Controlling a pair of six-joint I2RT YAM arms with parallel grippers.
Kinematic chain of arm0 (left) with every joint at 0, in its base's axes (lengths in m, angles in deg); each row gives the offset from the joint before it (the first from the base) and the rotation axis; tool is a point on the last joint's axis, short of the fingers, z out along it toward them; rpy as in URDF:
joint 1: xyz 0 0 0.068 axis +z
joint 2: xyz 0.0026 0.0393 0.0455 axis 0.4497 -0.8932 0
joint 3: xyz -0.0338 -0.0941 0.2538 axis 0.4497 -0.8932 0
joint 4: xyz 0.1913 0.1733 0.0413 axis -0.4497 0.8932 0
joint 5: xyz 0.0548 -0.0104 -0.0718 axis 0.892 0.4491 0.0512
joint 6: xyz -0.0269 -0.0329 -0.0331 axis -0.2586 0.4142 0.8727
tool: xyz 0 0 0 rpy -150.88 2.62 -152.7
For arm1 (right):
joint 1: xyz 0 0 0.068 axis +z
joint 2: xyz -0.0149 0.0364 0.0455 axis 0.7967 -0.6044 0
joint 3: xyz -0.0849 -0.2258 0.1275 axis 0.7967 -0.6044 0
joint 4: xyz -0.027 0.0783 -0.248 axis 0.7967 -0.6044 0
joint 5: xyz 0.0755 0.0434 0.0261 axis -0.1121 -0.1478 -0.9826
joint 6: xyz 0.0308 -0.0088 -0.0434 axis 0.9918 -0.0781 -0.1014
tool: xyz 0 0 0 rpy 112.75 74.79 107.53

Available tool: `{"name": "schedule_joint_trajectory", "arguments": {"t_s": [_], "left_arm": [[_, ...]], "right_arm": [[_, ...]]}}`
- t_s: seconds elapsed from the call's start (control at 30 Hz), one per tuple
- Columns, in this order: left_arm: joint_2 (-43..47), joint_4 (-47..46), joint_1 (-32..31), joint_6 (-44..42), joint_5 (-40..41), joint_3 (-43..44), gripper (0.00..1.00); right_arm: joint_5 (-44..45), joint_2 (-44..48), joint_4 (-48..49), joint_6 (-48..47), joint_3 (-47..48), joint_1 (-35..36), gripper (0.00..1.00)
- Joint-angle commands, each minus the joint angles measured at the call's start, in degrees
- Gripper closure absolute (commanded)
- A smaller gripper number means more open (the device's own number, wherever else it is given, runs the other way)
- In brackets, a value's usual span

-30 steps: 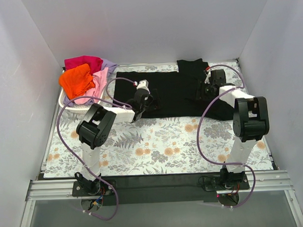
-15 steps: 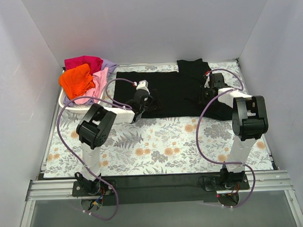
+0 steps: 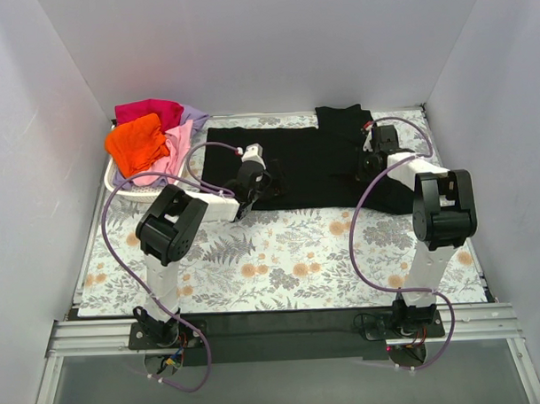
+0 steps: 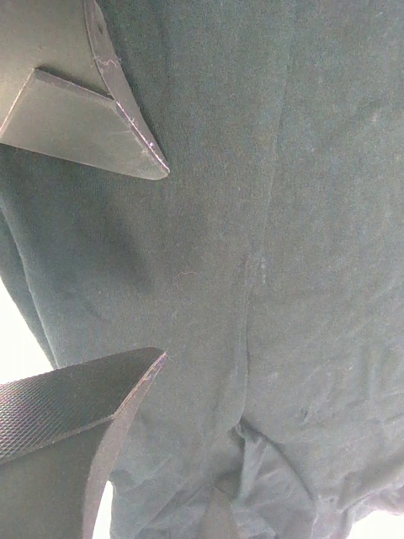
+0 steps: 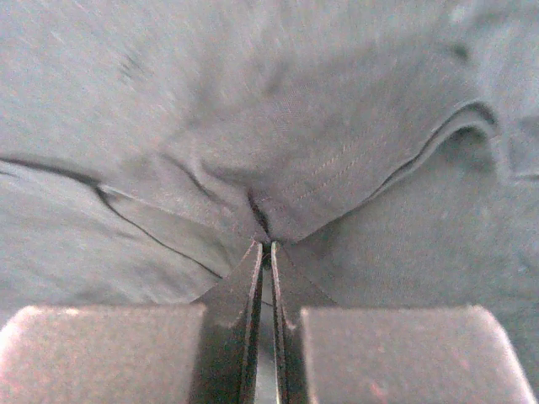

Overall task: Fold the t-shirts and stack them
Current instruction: Fold the tshirt

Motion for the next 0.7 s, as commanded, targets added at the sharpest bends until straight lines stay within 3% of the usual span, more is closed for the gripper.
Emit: {"name": "schedule_joint_trajectory", "arguments": {"t_s": [0.0,0.4,0.43,0.57,0.67], "left_arm": [[-0.1,3.7,-0.2,0.8,1.5,-2.6,0.25],[-0.8,3.3,-0.2,1.6,1.2,-4.2,0.25],[-0.9,3.4,-0.3,1.6,1.3,-4.2,0.25],[-0.9,3.6,-0.2,1.6,1.0,-4.2,0.25],[-0.8,3.6,-0.2,1.5,1.0,-4.4,0.25]], "right_arm": [[0.4,0.6,0.6,-1.2,5.1,0.3,0.99],[-5.6,-12.2,-3.0,-1.3,27.5,0.6,0.96],[-7.6,-12.9,-2.8,-1.2,28.7,0.6,0.85],[-10.3,-13.9,-2.7,-0.3,30.4,0.6,0.62],[-9.0,-11.1,-1.6,-0.1,26.8,0.5,0.56]]}}
